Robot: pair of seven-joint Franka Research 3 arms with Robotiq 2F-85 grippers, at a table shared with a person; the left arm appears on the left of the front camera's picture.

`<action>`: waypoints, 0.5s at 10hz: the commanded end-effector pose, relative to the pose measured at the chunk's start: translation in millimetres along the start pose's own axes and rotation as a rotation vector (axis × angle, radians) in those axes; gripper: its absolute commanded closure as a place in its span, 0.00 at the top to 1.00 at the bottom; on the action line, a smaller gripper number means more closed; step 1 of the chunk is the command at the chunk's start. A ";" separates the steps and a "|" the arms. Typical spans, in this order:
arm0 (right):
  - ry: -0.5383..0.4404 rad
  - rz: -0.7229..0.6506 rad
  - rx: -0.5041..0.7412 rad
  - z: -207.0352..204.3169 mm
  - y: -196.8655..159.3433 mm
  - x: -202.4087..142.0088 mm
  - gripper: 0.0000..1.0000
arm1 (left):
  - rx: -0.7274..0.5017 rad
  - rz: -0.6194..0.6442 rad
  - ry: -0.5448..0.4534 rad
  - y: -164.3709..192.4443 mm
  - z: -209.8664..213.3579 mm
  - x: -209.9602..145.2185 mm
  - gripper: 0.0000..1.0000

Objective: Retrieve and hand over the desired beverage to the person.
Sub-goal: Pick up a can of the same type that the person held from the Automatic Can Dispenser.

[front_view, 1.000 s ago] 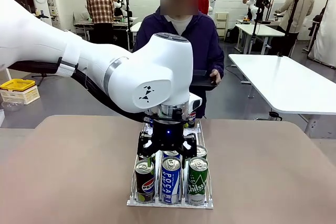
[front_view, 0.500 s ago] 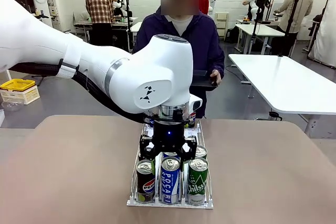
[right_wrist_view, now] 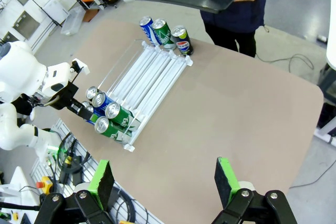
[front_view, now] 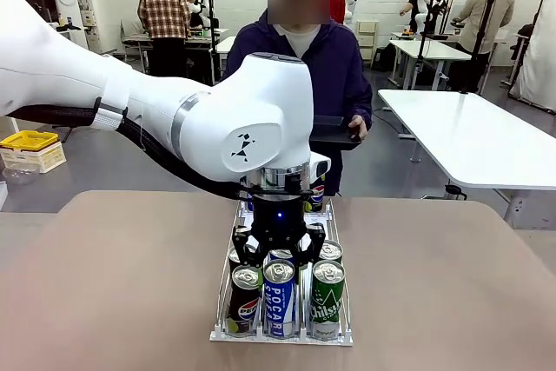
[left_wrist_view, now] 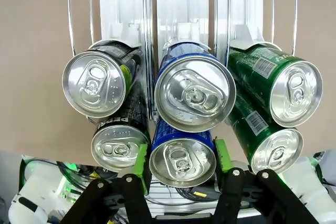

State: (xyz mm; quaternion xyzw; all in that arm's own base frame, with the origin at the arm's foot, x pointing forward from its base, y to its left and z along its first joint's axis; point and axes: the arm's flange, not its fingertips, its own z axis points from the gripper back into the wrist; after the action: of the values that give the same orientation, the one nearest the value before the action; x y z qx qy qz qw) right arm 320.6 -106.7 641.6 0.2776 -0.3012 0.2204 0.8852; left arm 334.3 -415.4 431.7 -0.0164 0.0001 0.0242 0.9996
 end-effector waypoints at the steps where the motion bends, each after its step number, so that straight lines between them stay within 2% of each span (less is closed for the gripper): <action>1: -0.009 0.006 0.024 -0.5 -0.8 0.5 1.00 | 0.003 -0.011 0.028 2.7 -4.4 -2.1 0.00; 2: -0.009 0.006 0.024 -0.5 -0.8 0.5 1.00 | 0.008 -0.017 0.019 3.0 -0.5 -3.1 0.00; 3: -0.009 0.006 0.024 -0.5 -0.8 0.5 1.00 | 0.047 -0.047 0.009 2.0 11.9 -5.6 0.15; 5: -0.009 0.006 0.024 -0.5 -0.8 0.5 1.00 | 0.126 -0.153 -0.016 2.0 48.5 -17.7 0.15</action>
State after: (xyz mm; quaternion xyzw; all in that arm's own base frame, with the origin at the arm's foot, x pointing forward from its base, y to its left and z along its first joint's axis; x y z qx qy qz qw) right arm 320.7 -106.7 641.6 0.2776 -0.3012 0.2204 0.8852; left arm 325.5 -418.9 453.3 0.0100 -0.0004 -0.0193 0.9998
